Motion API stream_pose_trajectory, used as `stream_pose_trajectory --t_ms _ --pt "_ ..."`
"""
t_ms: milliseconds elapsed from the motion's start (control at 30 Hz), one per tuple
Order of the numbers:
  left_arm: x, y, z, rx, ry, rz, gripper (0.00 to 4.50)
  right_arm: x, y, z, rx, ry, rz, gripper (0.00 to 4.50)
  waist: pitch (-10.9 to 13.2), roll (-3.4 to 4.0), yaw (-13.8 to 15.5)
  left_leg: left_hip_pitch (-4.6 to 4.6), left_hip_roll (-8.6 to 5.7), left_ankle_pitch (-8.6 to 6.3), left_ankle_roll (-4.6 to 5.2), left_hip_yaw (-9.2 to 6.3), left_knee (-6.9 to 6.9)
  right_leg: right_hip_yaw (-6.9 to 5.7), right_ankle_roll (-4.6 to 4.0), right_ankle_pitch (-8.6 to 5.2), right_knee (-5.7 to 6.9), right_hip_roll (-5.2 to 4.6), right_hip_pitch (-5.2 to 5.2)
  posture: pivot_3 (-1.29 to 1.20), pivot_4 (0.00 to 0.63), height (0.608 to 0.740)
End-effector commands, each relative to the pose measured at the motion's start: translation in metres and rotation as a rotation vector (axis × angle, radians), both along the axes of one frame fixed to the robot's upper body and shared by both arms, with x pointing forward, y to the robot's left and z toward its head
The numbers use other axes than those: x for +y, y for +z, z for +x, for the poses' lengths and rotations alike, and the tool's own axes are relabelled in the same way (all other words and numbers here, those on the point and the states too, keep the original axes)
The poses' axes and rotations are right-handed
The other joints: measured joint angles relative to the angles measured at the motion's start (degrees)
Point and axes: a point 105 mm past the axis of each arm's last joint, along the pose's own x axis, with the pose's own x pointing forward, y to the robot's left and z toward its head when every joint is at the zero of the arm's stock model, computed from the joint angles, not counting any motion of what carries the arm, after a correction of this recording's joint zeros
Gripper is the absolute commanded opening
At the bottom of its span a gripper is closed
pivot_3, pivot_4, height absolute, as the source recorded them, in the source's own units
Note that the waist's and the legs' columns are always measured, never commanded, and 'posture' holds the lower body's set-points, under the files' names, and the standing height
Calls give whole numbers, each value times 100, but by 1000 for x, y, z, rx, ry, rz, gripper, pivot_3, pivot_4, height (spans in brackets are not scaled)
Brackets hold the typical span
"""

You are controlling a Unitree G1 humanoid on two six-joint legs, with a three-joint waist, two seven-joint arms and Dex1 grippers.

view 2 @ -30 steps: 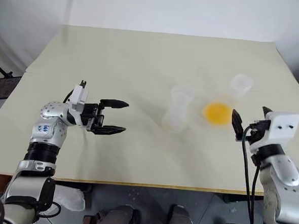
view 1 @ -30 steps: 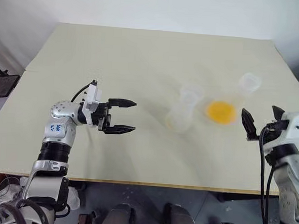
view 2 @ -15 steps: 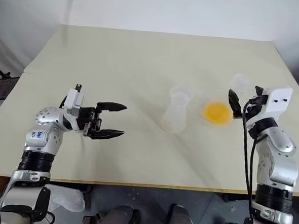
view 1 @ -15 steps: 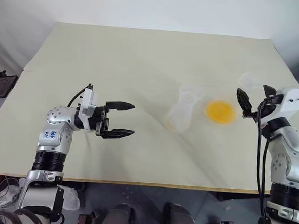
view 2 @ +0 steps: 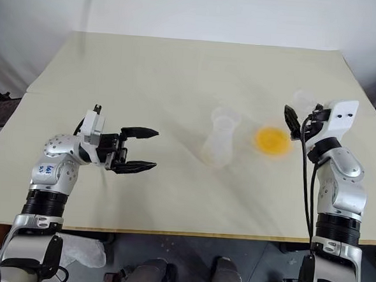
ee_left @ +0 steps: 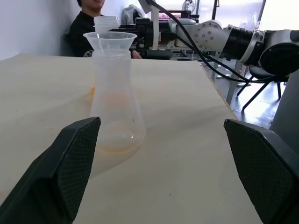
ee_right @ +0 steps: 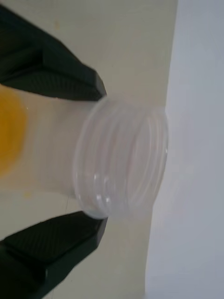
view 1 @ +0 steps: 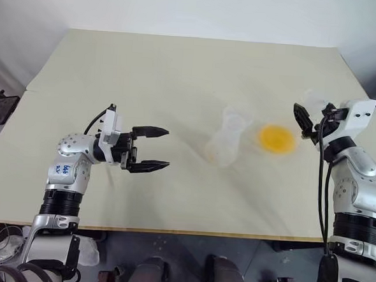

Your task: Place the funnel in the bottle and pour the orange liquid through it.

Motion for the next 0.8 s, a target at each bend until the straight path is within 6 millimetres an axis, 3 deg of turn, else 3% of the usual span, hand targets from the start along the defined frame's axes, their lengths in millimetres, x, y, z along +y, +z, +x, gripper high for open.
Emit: stream_pose_trajectory --t_ms 33,300,500,800 --pt "-3 12 2 -48 -16 -17 4500 1 21 -5 -69 6 -27 2416 0 0 1 0 0 0 0 0 0 0 0 0 0 0 0 0 150 740" --pt "-15 9 10 -42 -61 -20 4500 11 38 -14 -124 -3 -84 2416 3 5 -4 -4 0 0 0 0 0 -4 0 0 -2 0 -1 0 150 740" --pt "-35 10 24 -38 -89 -35 4500 53 64 -46 -191 1 -265 2416 5 7 17 -14 -2 0 0 -4 2 -11 0 0 -4 -1 -4 0 150 740" --pt "-39 8 34 -34 -107 -25 4500 93 66 -78 -204 -137 -529 2416 5 7 27 -15 -2 0 0 0 1 -11 0 0 -3 0 -8 0 150 740"
